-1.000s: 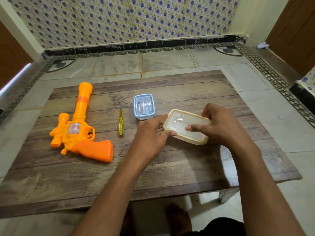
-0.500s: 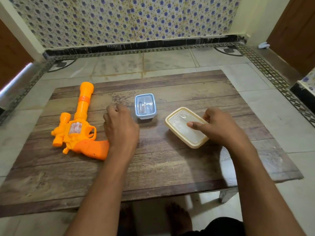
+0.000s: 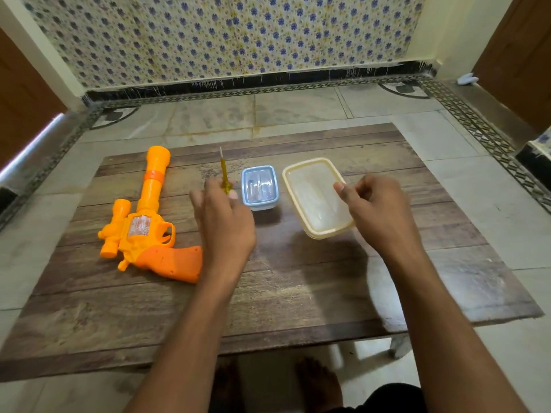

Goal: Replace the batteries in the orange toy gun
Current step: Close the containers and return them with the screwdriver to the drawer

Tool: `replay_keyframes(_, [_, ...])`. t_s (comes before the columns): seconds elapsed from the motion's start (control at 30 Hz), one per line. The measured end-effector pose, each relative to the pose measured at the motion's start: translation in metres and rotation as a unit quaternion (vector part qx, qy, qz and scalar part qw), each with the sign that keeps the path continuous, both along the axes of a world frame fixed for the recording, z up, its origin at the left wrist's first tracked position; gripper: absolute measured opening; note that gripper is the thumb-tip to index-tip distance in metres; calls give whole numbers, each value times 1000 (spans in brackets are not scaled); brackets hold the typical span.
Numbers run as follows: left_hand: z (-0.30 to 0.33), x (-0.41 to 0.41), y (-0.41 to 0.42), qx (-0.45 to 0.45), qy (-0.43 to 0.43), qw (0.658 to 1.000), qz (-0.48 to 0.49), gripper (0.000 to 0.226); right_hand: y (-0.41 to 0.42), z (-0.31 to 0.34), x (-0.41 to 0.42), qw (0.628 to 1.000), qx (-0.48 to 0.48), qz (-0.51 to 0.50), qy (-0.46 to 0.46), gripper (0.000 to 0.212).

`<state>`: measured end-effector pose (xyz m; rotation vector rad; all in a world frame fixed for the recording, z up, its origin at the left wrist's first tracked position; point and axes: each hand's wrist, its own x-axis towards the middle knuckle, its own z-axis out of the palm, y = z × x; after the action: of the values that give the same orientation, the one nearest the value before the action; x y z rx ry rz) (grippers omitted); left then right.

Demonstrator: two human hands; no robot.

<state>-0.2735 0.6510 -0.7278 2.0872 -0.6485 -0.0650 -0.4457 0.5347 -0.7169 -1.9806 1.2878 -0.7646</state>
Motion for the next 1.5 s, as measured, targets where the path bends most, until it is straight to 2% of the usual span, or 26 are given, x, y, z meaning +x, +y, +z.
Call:
replay_keyframes(0.07, [0, -8, -4, -88, 102, 991, -17, 23, 7, 2, 11, 1000, -8, 11, -21, 32])
replay_keyframes(0.13, [0, -12, -9, -110, 181, 977, -32, 33, 15, 3, 21, 999, -16, 27, -27, 31])
replay_keyframes(0.2, [3, -18, -10, -103, 212, 971, -53, 46, 21, 2, 31, 998, -30, 39, -26, 31])
replay_keyframes(0.33, [-1, -13, -7, -77, 172, 981, -38, 34, 29, 3, 48, 996, -64, 56, -10, 34])
replay_keyframes(0.43, [-1, -2, -2, -84, 177, 981, -5, 41, 37, 4, 58, 993, -73, 87, -16, 33])
replay_keyframes(0.5, [2, 5, 2, -85, 165, 983, 8, 42, 39, 0, 64, 991, -58, 105, -56, 35])
replay_keyframes(0.57, [4, 14, 8, -77, 133, 988, 18, 38, 35, -7, 71, 990, -57, 87, -97, 43])
replay_keyframes(0.67, [3, 27, 14, -63, 107, 992, 32, 35, 22, -19, 80, 996, -76, 31, -44, 34])
replay_keyframes(0.73, [0, 34, 16, -56, 98, 993, 41, 38, 15, -29, 86, 998, -51, 20, -6, 28])
replay_keyframes(0.9, [-4, 46, 19, -52, 74, 994, 57, 39, 12, -46, 117, 1000, 0, 14, -4, 45])
replay_keyframes(1.2, [-3, 48, 17, -57, 87, 993, 56, 28, 6, -53, 128, 999, 46, -6, 7, 29])
replay_keyframes(1.3, [-1, 45, 19, -65, 103, 990, 67, 32, 12, -47, 129, 998, 62, 3, -6, 37])
replay_keyframes(1.4, [-1, 45, 19, -67, 101, 991, 65, 28, 9, -51, 135, 998, 65, 8, 23, 35])
replay_keyframes(1.5, [-2, 48, 20, -65, 94, 992, 57, 34, 8, -48, 132, 996, 90, 4, 24, 35])
